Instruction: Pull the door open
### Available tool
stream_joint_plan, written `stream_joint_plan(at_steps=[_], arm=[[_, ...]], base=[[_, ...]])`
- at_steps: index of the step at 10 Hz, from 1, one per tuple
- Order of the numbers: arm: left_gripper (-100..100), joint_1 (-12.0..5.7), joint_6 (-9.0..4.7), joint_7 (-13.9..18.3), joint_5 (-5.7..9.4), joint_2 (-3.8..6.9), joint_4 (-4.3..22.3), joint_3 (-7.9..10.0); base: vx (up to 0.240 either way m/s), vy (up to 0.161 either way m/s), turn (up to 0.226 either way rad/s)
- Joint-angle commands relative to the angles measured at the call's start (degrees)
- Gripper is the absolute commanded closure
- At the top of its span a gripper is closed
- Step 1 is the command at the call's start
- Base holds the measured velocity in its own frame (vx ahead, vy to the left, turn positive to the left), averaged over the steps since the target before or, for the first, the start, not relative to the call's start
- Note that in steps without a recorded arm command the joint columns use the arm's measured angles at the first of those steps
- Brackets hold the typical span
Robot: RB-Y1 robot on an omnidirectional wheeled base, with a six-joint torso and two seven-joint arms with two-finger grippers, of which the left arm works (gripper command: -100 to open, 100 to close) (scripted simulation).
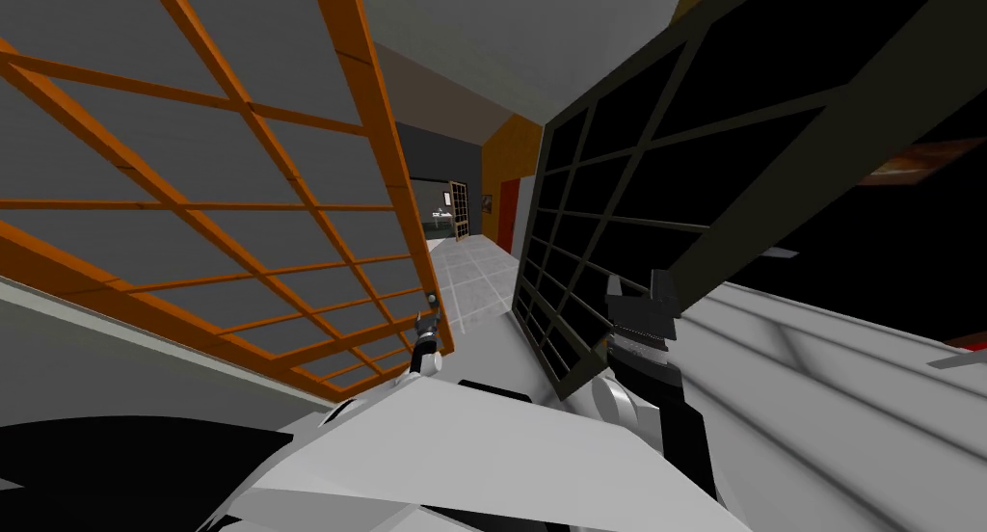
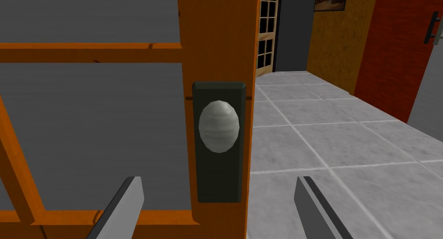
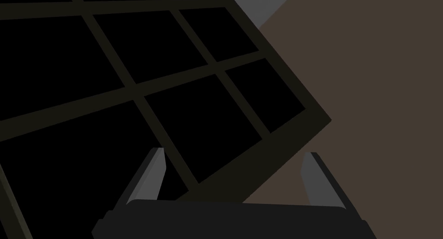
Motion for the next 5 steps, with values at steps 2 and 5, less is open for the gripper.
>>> stream_joint_plan(at_steps=[2, 5], arm=[[-100, 2.03, 0.82, 2.60, 0.02, 2.43, -1.12, -0.24], [-100, 3.70, 0.75, 6.35, 0.01, 5.62, -0.62, -0.58]], base=[[0.169, -0.010, -0.038], [0.143, 0.000, -0.033]])
